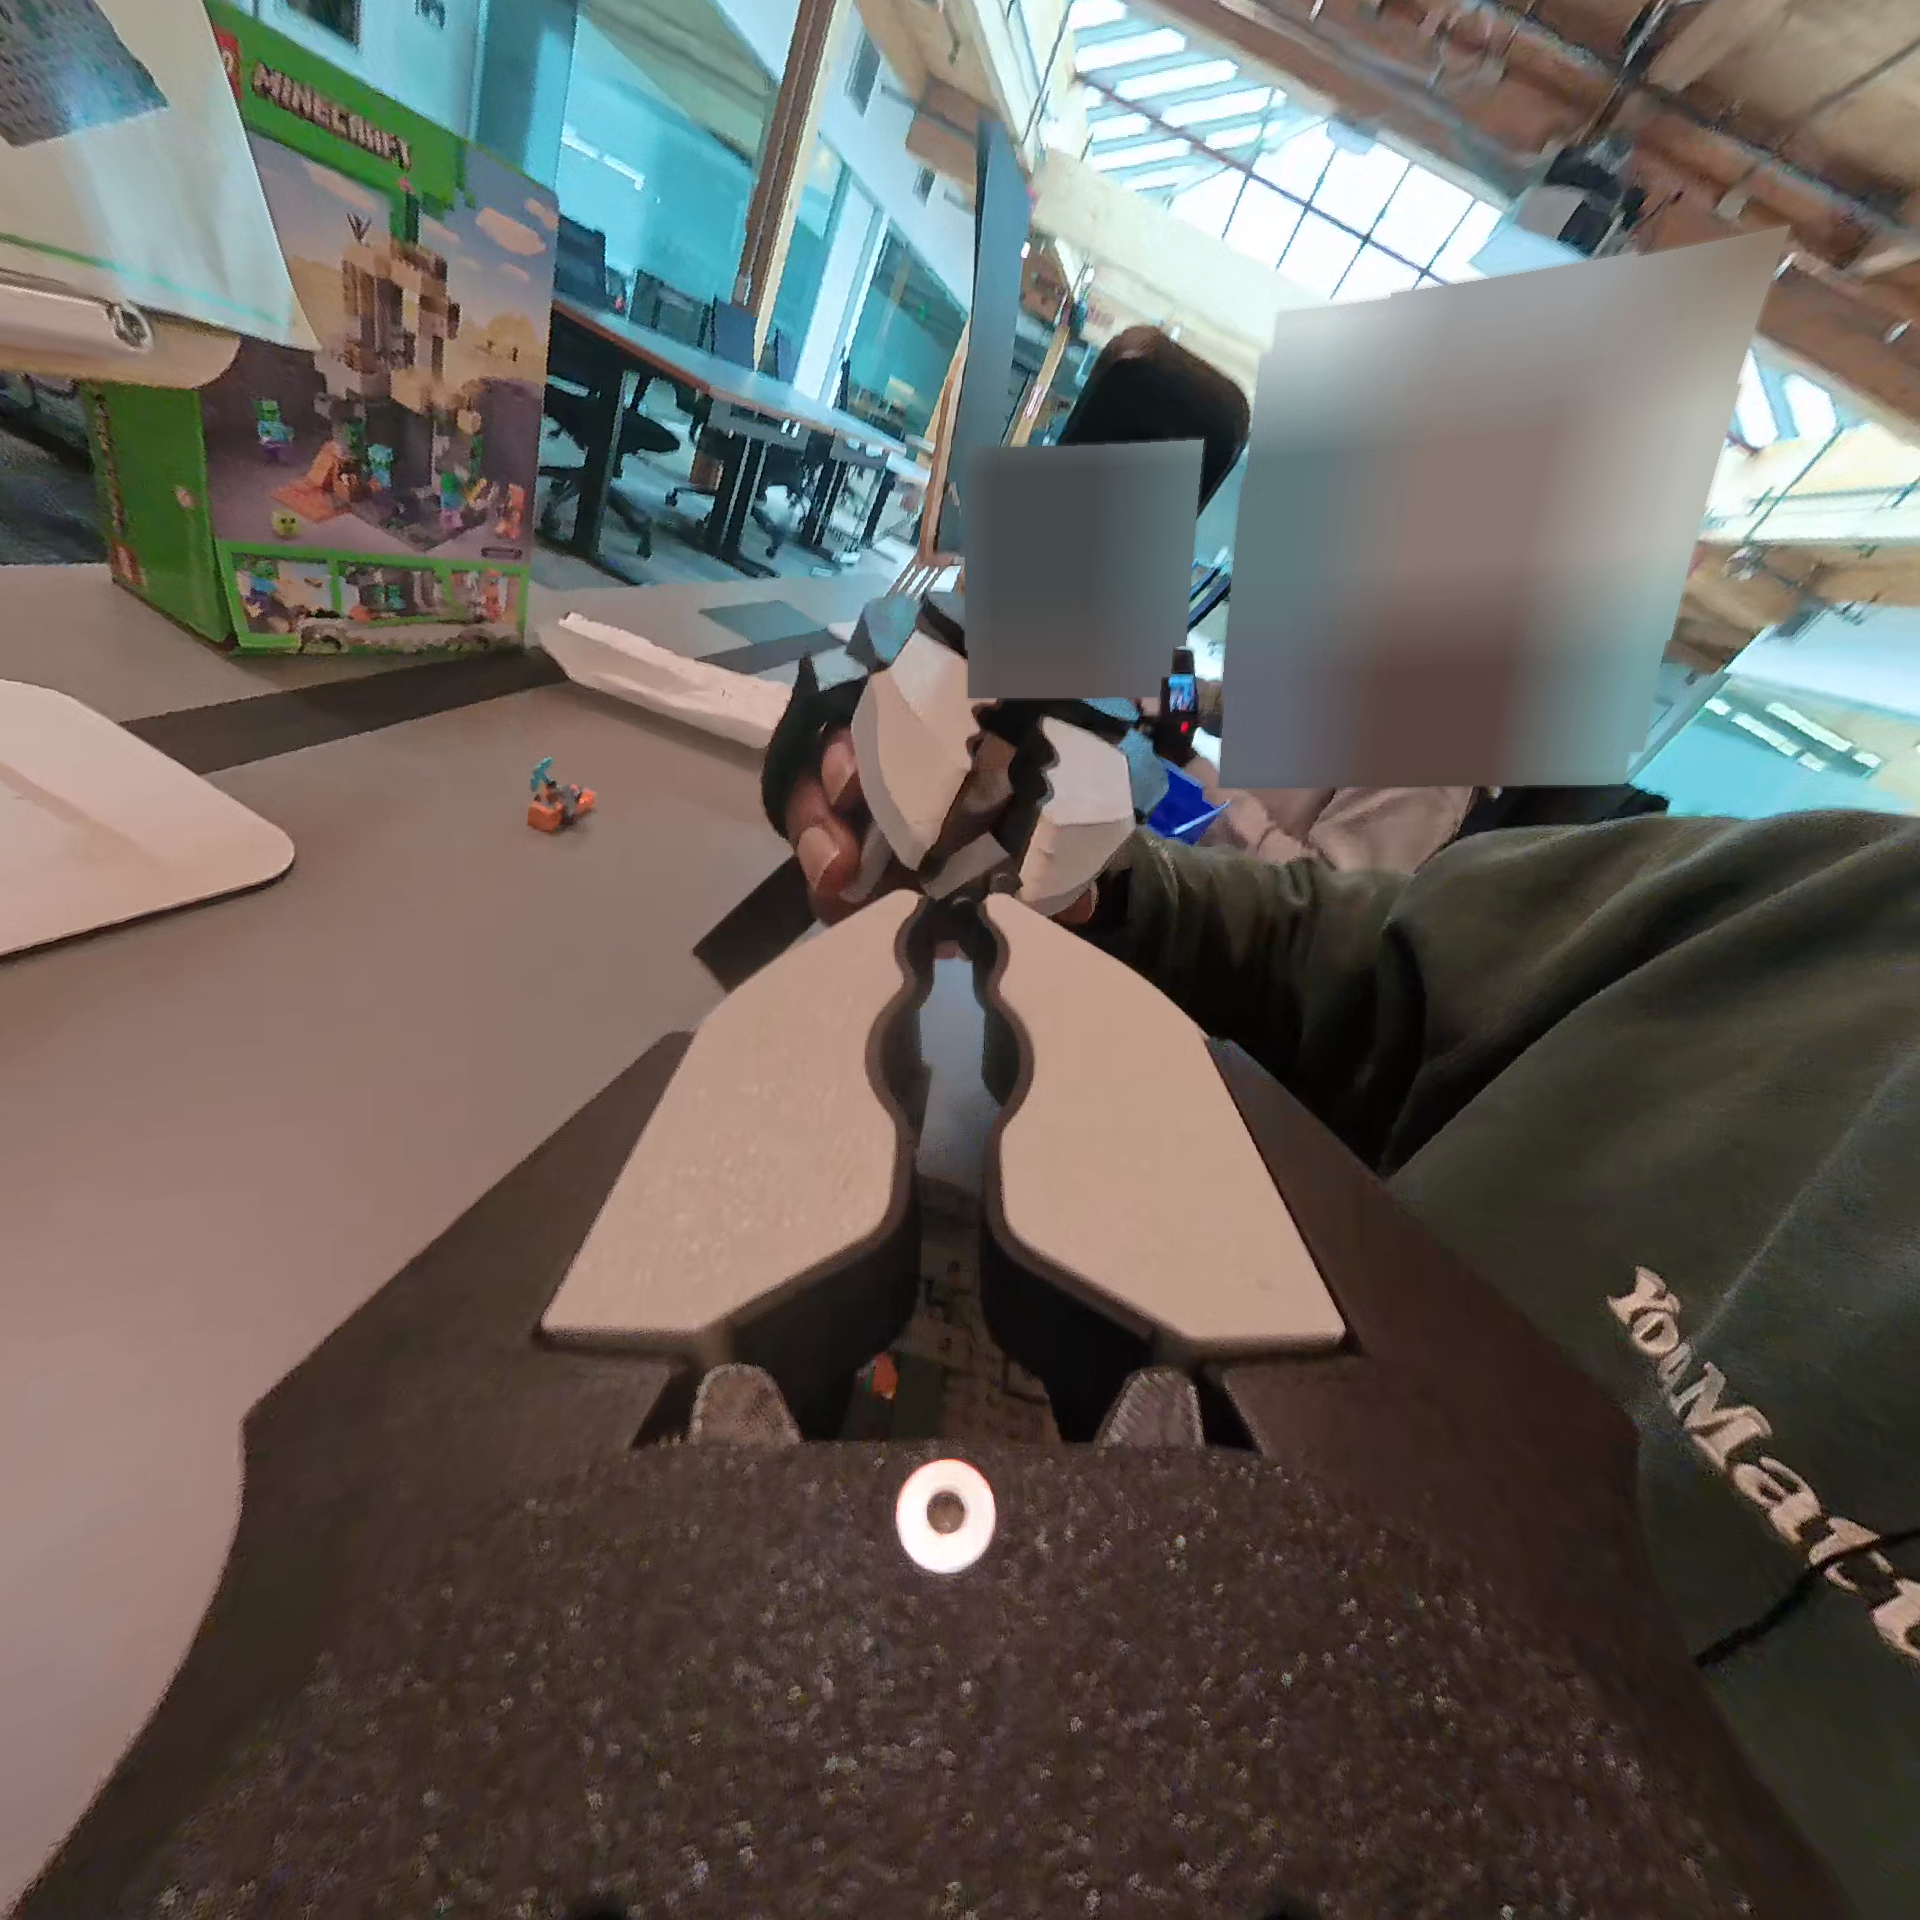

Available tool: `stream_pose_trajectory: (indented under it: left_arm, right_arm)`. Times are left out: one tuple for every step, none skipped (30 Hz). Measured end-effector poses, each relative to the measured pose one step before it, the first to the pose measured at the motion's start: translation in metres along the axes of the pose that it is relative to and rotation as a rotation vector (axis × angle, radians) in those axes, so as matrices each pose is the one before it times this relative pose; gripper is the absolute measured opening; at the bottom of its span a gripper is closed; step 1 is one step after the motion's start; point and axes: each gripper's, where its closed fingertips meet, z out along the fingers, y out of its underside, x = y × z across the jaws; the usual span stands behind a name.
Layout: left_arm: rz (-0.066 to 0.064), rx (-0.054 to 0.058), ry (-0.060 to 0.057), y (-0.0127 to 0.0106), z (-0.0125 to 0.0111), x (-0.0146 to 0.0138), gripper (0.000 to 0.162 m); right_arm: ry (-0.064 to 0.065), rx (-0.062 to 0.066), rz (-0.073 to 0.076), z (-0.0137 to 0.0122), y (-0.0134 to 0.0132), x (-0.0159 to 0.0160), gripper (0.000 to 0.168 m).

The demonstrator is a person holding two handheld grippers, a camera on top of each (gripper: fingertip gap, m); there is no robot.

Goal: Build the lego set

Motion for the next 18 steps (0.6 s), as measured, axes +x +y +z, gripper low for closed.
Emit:
stream_pose_trajectory:
  left_arm:
    - [0.0120,-0.0270,-0.0131,0.00258,-0.00106,-0.00067,0.006]
    - [0.0128,-0.0303,-0.0128,0.00322,-0.00124,-0.00081,0.006]
    - [0.0088,-0.0325,-0.0157,0.00388,-0.00111,-0.00138,0.006]
    - [0.0048,-0.0349,-0.0125,0.00456,-0.00072,-0.00134,0.005]
    - [-0.0008,-0.0362,-0.0072,0.00505,-0.00011,-0.00088,0.005]
    - [-0.0008,-0.0221,-0.0063,0.00353,0.00011,-0.00074,0.005]
    - [-0.0032,-0.0232,-0.0046,0.00370,0.00070,-0.00065,0.005]
    - [-0.0003,-0.0206,-0.0042,0.00329,0.00085,-0.00037,0.005]
    - [-0.0001,-0.0197,-0.0094,0.00315,0.00105,-0.00116,0.005]
    - [0.0010,-0.0147,-0.0086,0.00265,0.00094,-0.00099,0.005]
    - [0.0051,-0.0045,-0.0109,0.00163,0.00020,-0.00156,0.005]
    - [0.0010,0.0012,0.0009,0.00063,-0.00015,0.00014,0.005]
    - [0.0014,0.0045,-0.0005,0.00024,-0.00009,0.00044,0.006]
    - [0.0128,0.0039,-0.0089,0.00019,0.00005,-0.00021,0.006]
    - [0.0247,0.0005,-0.0220,0.00050,0.00005,-0.00152,0.009]
    - [0.0300,-0.0040,-0.0271,0.00099,0.00027,-0.00195,0.013]
    - [0.0253,-0.0028,-0.0107,0.00069,0.00025,0.00025,0.014]
    - [0.0144,-0.0027,-0.0020,0.00025,0.00023,0.00122,0.012]
  right_arm:
    - [0.0032,-0.0194,-0.0183,-0.00033,0.00222,-0.00061,0.014]
    - [0.0032,-0.0240,-0.0210,-0.00060,0.00282,-0.00072,0.016]
    - [0.0053,-0.0244,-0.0265,-0.00079,0.00280,-0.00084,0.017]
    - [0.0072,-0.0225,-0.0320,-0.00066,0.00217,-0.00127,0.018]
    - [0.0049,-0.0257,-0.0346,0.00020,0.00235,-0.00225,0.018]
    - [0.0033,-0.0368,-0.0381,0.00122,0.00365,-0.00275,0.018]
    - [0.0054,-0.0463,-0.0436,0.00215,0.00476,-0.00298,0.018]
    - [0.0068,-0.0452,-0.0456,0.00263,0.00451,-0.00324,0.018]
    - [0.0114,-0.0365,-0.0416,0.00278,0.00325,-0.00258,0.014]
    - [0.0211,-0.0319,-0.0360,0.00229,0.00289,-0.00104,0.010]
    - [0.0227,-0.0267,-0.0319,0.00147,0.00237,-0.00009,0.009]
    - [0.0166,-0.0125,-0.0208,0.00055,0.00110,-0.00018,0.008]
    - [0.0093,0.0009,-0.0055,0.00003,-0.00008,-0.00033,0.008]
    - [0.0051,0.0077,0.0056,-0.00024,-0.00019,-0.00010,0.008]
    - [0.0025,0.0079,0.0125,-0.00003,0.00057,0.00002,0.008]
    - [-0.0009,0.0073,0.0176,0.00047,0.00099,0.00005,0.008]
    - [-0.0017,0.0105,0.0206,0.00064,0.00065,-0.00004,0.008]
    - [0.0036,0.0106,0.0174,0.00071,0.00035,0.00067,0.008]
